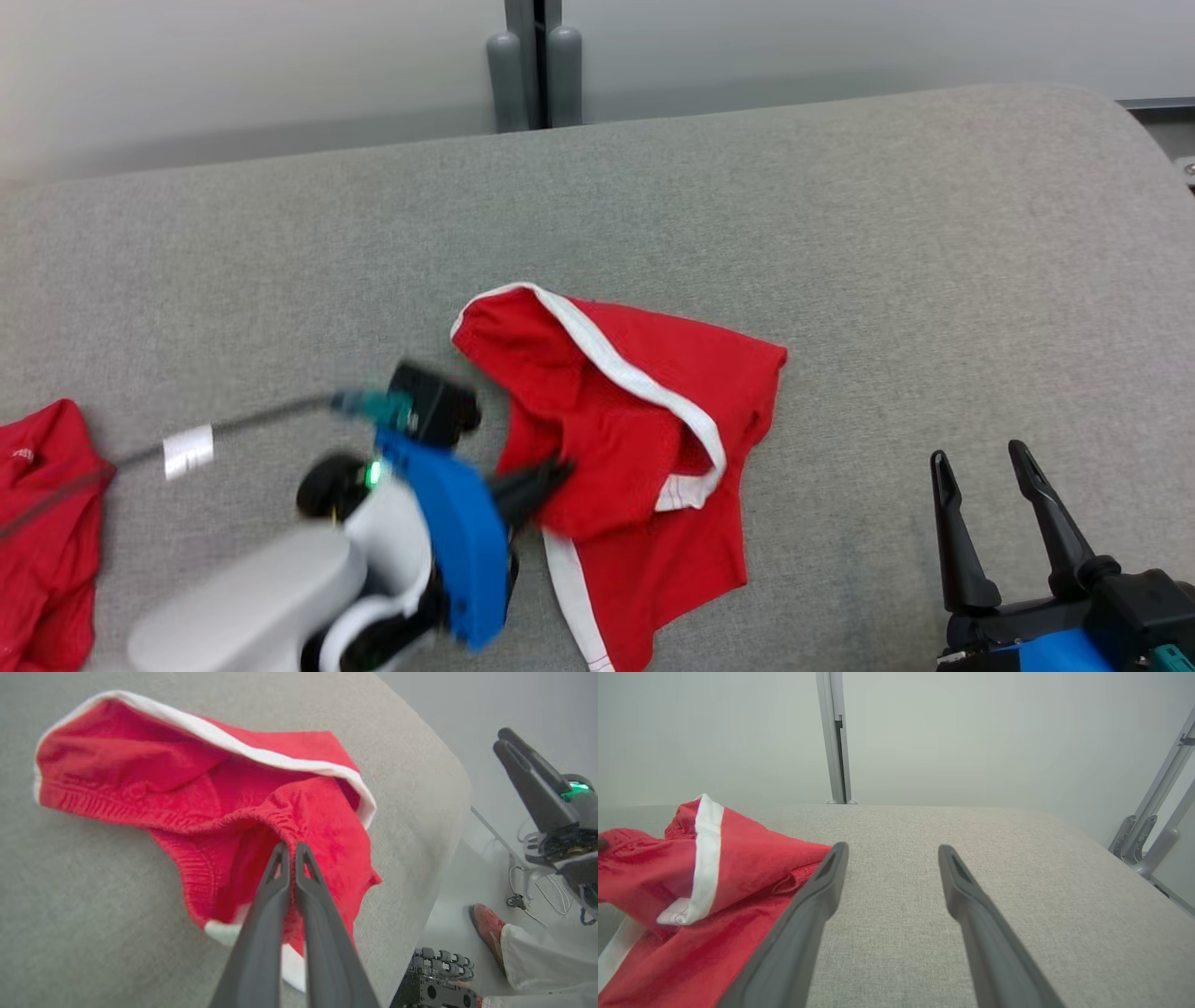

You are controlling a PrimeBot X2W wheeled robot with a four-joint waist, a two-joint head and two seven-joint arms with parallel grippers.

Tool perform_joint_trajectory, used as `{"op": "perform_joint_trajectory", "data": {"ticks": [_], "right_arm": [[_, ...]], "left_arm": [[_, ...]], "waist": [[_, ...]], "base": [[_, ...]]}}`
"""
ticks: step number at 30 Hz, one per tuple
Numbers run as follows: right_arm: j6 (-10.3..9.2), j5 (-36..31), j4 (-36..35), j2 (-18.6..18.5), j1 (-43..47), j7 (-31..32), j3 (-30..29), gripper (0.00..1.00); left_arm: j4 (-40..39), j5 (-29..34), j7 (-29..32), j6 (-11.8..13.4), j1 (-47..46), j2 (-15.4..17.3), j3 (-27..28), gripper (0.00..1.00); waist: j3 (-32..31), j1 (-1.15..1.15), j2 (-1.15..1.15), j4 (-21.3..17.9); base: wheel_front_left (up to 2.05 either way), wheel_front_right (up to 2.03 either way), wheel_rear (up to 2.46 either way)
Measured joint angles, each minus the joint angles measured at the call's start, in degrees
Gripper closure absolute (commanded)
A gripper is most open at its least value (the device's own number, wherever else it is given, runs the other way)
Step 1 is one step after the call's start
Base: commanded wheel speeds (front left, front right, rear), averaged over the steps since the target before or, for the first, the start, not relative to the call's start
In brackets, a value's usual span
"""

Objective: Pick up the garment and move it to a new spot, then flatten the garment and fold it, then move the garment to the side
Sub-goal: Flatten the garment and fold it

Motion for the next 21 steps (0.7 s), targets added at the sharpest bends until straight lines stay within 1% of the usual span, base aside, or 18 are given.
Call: {"op": "perform_joint_trajectory", "data": {"ticks": [3, 6, 7, 8, 11, 14, 16, 18, 20, 21], "right_arm": [[0.0, 0.0, -0.13, 0.01, 0.01, -0.01, -0.37, 0.0], [0.0, -0.12, -0.09, 0.01, -0.02, 0.0, -0.36, 0.0], [0.0, -0.25, -0.1, 0.01, -0.03, 0.0, -0.36, 0.0], [0.0, -0.4, -0.09, 0.01, -0.05, 0.0, -0.35, 0.0], [0.0, -0.63, -0.11, 0.01, -0.34, 0.0, -0.34, 0.0], [0.0, -0.98, -0.18, 0.02, -0.46, 0.0, -0.37, 0.0], [0.0, -1.21, -0.33, 0.01, -0.59, 0.0, -0.57, 0.0], [0.0, -1.4, -0.48, 0.01, -0.65, 0.0, -0.65, 0.0], [0.0, -1.55, -0.57, 0.01, -0.66, 0.0, -0.66, 0.0], [0.0, -1.67, -0.6, 0.0, -0.68, 0.0, -0.62, 0.0]], "left_arm": [[-0.93, -0.44, -2.2, 0.6, 5.64, 0.97, -1.49, 1.0], [-1.25, -0.46, -4.41, 0.88, 9.22, 0.43, -2.18, 1.0], [-1.26, -0.43, -5.14, 1.2, 10.03, 0.01, -2.3, 0.65], [-1.47, -0.58, -6.38, 1.36, 10.83, -0.58, -2.1, 0.0], [-3.61, -1.85, -7.16, 1.62, 12.23, -1.62, -1.81, 0.0], [-8.73, -2.69, -7.76, 2.52, 12.18, -0.41, 0.11, 0.0], [-13.86, -5.57, -8.7, 3.41, 11.79, 1.02, 3.57, 0.0], [-17.48, -8.08, -10.59, 4.77, 10.88, 3.49, 8.24, 0.0], [-17.62, -10.46, -12.95, 6.35, 9.98, 6.19, 13.19, 0.0], [-16.46, -11.95, -13.6, 6.45, 9.83, 7.11, 15.06, 0.0]], "waist": [[0.57, 0.0, 0.0, 0.69], [0.96, 0.0, 0.0, 1.53], [1.07, 0.0, 0.0, 1.76], [1.17, 0.0, 0.0, 1.99], [1.32, 0.01, 0.0, 2.49], [1.45, 0.0, 0.0, 2.72], [1.57, 0.0, 0.0, 2.79], [1.87, 0.0, 0.0, 2.77], [2.33, 0.0, 0.0, 2.68], [2.61, 0.0, 0.0, 2.62]], "base": [[0.0, 0.0, 0.0], [0.0, 0.0, 0.0], [0.0, 0.0, 0.0], [0.0, 0.0, 0.0], [0.0, 0.0, 0.0], [0.0, 0.0, 0.0], [0.0, 0.0, 0.0], [0.0, 0.0, 0.0], [0.0, 0.0, 0.0], [0.0, 0.0, 0.0]]}}
